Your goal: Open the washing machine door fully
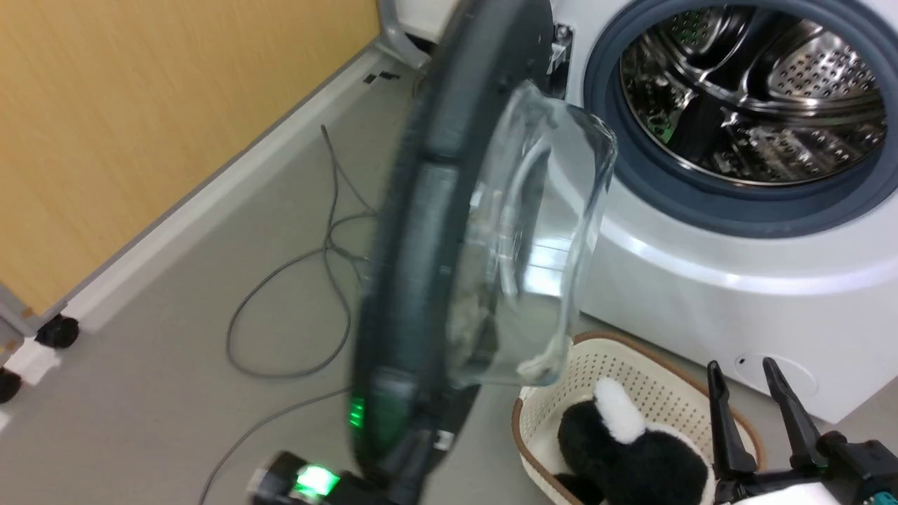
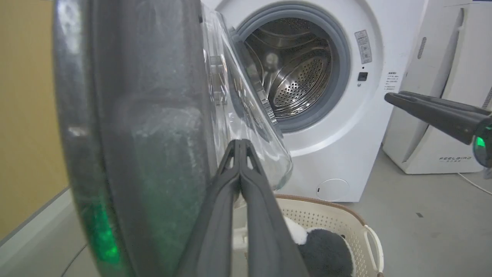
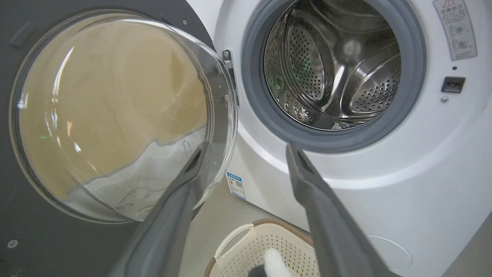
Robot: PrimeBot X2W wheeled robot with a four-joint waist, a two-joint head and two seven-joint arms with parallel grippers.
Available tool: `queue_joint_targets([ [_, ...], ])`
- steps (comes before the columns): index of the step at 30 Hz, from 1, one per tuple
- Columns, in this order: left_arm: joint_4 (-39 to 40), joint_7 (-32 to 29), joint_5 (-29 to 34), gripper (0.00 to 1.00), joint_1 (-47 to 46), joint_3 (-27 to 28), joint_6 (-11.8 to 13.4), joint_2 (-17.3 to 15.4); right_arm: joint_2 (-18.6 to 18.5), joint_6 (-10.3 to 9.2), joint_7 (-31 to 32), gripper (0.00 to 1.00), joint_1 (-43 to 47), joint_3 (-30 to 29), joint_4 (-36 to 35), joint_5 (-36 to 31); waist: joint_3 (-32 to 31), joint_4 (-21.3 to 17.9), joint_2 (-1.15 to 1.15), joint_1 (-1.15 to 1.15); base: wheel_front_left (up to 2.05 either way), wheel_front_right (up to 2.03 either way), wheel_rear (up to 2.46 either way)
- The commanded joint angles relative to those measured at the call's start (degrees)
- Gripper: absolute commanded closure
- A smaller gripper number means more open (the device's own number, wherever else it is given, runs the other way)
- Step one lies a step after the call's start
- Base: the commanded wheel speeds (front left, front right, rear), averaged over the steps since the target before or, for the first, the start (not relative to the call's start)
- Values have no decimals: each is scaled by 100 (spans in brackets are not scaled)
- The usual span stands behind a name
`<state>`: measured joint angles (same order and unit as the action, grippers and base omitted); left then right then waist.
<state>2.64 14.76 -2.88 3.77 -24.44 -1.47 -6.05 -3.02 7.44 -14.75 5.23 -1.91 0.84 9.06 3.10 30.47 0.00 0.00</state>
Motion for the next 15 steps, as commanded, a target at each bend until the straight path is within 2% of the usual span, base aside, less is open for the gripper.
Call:
queue_joint_targets([
  [1,32,24,-55,100,-3,214,90,-98,14,5,-25,0,-117,32,14,-31,97,39,0,0,0,0,0],
  [15,-381,24,-482,100,-609,1611,333,-290,14,5,-25,0,-303,-30,-10,-325,589,84,0,0,0,0,0],
])
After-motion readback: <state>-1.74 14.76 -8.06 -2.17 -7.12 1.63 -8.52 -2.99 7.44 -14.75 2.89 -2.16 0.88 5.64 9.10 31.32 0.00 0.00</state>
